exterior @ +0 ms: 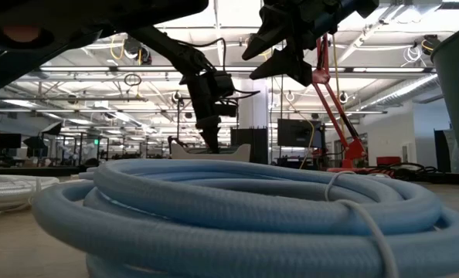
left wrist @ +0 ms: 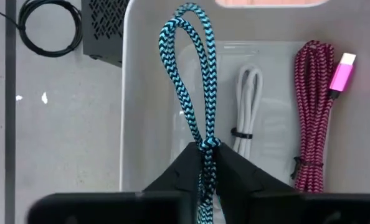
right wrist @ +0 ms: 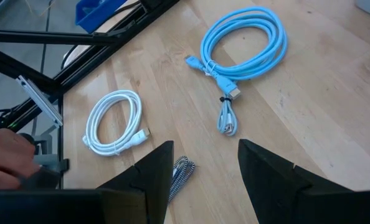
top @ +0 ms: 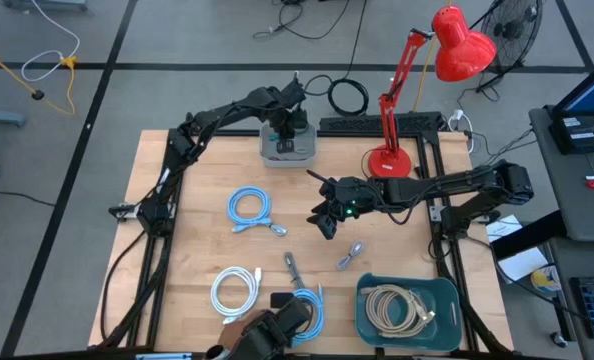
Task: Pick & Place USB Port
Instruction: Put the blue usb cable into the gray bin, then adjust the blue bin
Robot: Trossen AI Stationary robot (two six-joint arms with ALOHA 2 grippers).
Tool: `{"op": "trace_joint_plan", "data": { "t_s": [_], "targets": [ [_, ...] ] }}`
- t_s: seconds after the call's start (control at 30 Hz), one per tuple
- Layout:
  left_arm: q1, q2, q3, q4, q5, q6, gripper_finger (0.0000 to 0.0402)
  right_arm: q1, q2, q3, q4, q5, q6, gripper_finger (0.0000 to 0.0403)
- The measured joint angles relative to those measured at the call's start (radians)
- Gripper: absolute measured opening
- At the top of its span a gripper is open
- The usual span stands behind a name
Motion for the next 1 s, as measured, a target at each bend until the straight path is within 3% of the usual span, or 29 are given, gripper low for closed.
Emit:
{"op": "trace_joint_plan", "data": {
  "t_s": [0.13, 0.3, 0.53, 0.8, 0.9, 1.0],
  "targets": [
    [-0.001, 0.0, 0.0, 0.0, -0.002, -0.017, 0.0106, 0.0, 0.0, 0.0, 0.0, 0.0, 0.0, 0.0171],
    [-0.013, 0.0, 0.0, 0.001, -0.065, -0.018, 0.0137, 0.0, 0.0, 0.0, 0.0, 0.0, 0.005, 0.0171],
    [-0.044, -0.053, 0.0, -0.015, -0.105, -0.069, 0.0144, 0.0, 0.0, 0.0, 0.001, -0.001, 0.028, 0.0171],
    [-0.102, -0.233, 0.0, -0.068, -0.097, -0.197, 0.0145, 0.002, 0.0, 0.0, 0.001, -0.008, 0.067, 0.0171],
    [-0.126, -0.309, 0.0, -0.136, -0.061, -0.245, 0.0145, 0.004, 0.0, 0.0, 0.001, -0.036, 0.087, 0.0171],
    [-0.154, -0.377, 0.0, -0.21, 0.039, -0.301, 0.0145, 0.01, 0.0, 0.0, 0.001, -0.085, 0.087, 0.0171]
  ]
}}
